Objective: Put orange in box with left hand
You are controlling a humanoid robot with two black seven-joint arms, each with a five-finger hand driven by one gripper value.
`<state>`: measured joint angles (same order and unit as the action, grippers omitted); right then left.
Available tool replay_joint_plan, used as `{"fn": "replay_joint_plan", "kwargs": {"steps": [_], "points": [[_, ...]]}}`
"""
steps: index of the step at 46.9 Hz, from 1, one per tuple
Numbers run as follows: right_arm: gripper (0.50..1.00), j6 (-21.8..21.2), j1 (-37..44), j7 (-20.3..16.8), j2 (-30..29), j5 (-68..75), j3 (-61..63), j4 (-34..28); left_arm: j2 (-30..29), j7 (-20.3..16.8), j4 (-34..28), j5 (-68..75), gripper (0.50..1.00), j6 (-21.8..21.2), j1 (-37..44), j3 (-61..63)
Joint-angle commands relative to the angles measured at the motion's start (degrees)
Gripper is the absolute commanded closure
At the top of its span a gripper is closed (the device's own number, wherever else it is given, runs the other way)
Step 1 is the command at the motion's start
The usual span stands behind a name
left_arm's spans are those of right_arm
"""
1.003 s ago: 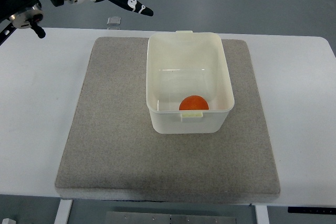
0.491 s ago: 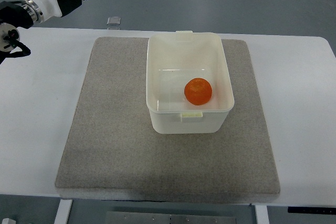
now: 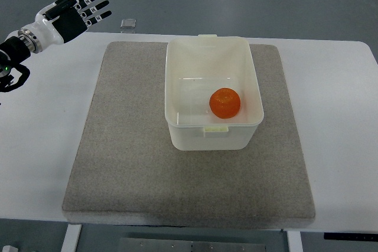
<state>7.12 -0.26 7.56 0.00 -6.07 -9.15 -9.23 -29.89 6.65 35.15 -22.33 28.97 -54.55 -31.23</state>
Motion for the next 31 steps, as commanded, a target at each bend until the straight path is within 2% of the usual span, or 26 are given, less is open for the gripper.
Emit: {"fn": "replay_joint_plan", "kwargs": {"steps": [1,31], "points": [[0.568,-0.09,0.08,0.0,0.0,0.0,-0.08,-0.17,0.0,0.03,0.09,0.1,0.504,0.21,0.32,-0.06],[0.568,-0.09,-0.01,0.0,0.0,-0.35,-0.26,-1.58,-0.7,0.03,0.0,0.54,0.504,0.3,0.85,-0.33]]}}
